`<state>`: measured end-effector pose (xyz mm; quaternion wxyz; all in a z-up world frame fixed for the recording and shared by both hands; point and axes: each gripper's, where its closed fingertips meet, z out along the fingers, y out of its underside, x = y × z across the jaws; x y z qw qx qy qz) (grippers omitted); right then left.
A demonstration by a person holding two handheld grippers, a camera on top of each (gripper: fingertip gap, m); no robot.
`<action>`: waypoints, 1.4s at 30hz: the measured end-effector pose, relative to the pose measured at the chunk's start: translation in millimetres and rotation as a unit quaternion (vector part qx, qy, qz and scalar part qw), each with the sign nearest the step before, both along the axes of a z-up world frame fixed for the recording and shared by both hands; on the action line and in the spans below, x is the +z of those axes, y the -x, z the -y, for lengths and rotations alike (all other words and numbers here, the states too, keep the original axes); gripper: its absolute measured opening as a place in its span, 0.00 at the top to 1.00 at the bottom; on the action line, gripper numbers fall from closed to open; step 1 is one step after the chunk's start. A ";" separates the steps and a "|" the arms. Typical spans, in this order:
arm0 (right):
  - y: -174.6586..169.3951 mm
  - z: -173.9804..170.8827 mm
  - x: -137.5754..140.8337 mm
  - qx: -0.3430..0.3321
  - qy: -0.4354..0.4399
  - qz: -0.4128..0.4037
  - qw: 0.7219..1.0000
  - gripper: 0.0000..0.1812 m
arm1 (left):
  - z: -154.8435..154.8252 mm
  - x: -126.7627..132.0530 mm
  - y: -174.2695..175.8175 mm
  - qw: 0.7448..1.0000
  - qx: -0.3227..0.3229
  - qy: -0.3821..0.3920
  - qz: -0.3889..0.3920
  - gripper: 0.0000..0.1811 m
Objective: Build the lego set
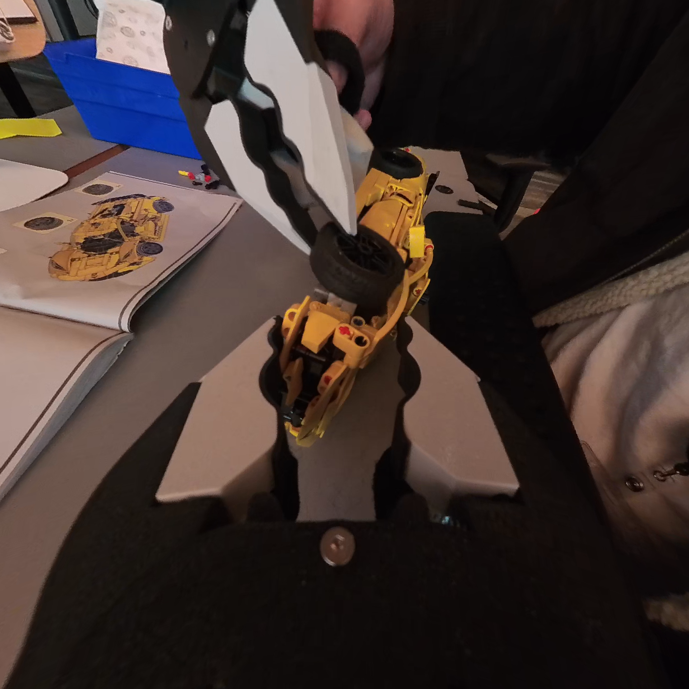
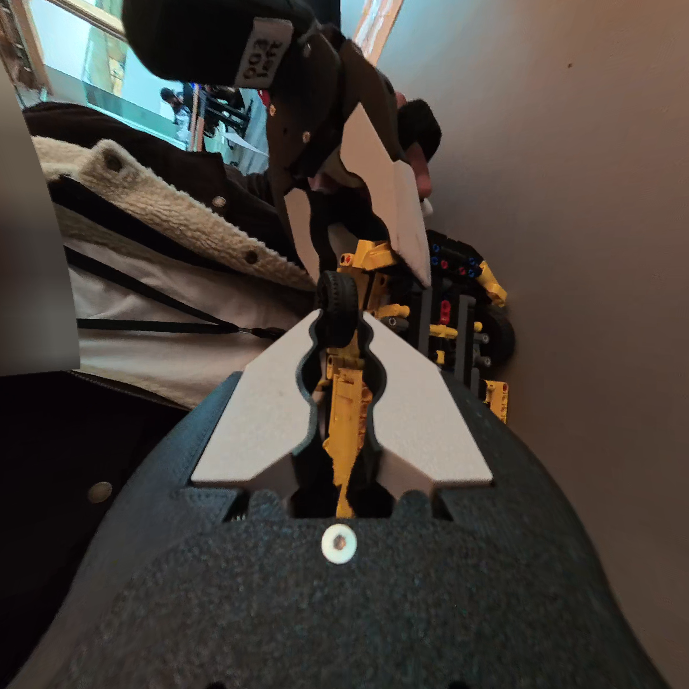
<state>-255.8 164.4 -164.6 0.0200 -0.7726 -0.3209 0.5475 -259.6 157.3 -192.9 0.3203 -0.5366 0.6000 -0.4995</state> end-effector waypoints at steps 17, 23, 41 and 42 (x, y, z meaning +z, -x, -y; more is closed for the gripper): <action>-6.2 -1.7 -10.0 0.000 0.010 0.017 1.000 0.92 | 0.1 0.0 0.1 1.000 -0.001 0.001 0.001 0.66; -2.9 -2.5 0.8 -0.001 -0.003 0.024 1.000 0.92 | 0.3 -0.2 0.0 1.000 -0.001 0.001 0.001 0.66; -5.6 -1.9 -9.2 0.001 0.004 0.057 0.998 0.92 | -0.1 -1.2 -0.3 1.000 -0.001 0.001 0.001 0.66; -5.5 -2.1 -9.3 0.001 0.004 0.057 0.998 0.92 | -0.2 -1.2 -0.4 1.000 -0.001 0.001 0.001 0.66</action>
